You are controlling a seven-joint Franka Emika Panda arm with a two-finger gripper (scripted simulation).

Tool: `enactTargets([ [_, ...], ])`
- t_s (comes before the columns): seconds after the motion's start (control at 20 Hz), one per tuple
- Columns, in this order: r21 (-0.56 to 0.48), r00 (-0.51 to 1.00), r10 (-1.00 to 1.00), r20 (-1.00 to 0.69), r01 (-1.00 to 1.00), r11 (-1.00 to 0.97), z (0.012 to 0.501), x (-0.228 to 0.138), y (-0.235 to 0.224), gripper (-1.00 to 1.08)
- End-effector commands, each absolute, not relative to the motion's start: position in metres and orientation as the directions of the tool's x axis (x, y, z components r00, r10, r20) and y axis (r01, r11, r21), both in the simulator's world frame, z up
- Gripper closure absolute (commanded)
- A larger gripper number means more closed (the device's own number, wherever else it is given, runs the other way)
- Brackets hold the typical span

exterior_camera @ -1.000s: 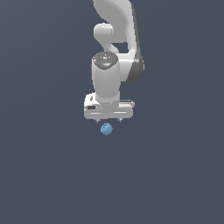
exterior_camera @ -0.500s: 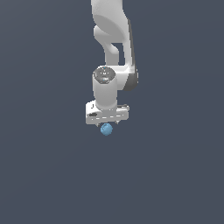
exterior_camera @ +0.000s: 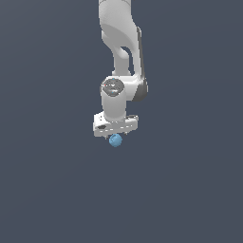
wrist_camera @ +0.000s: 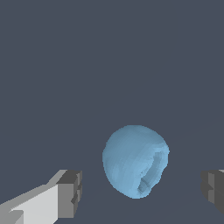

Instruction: Pick up the object and move it to a goal position.

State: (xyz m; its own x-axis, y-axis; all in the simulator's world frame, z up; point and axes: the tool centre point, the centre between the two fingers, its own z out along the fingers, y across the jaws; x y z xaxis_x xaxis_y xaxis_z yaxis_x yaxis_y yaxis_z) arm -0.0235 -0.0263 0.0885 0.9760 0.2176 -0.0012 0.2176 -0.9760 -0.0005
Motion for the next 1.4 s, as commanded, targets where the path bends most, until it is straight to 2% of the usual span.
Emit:
enactTargets([
  [0.0, 0.0, 0.976, 0.218, -0.001, 0.218, -0.976, 0.087, -0.023, -0.026, -0.92],
  [0.8, 0.0, 0.975, 0.222, 0.0, 0.222, -0.975, 0.038, -0.024, -0.026, -0.92],
  [0.85, 0.0, 0.975, 0.222, 0.0, 0.222, -0.975, 0.038, -0.024, -0.026, 1.08],
  [1.35, 0.003, 0.975, 0.22, 0.006, 0.22, -0.975, 0.041, -0.022, -0.028, 1.08],
])
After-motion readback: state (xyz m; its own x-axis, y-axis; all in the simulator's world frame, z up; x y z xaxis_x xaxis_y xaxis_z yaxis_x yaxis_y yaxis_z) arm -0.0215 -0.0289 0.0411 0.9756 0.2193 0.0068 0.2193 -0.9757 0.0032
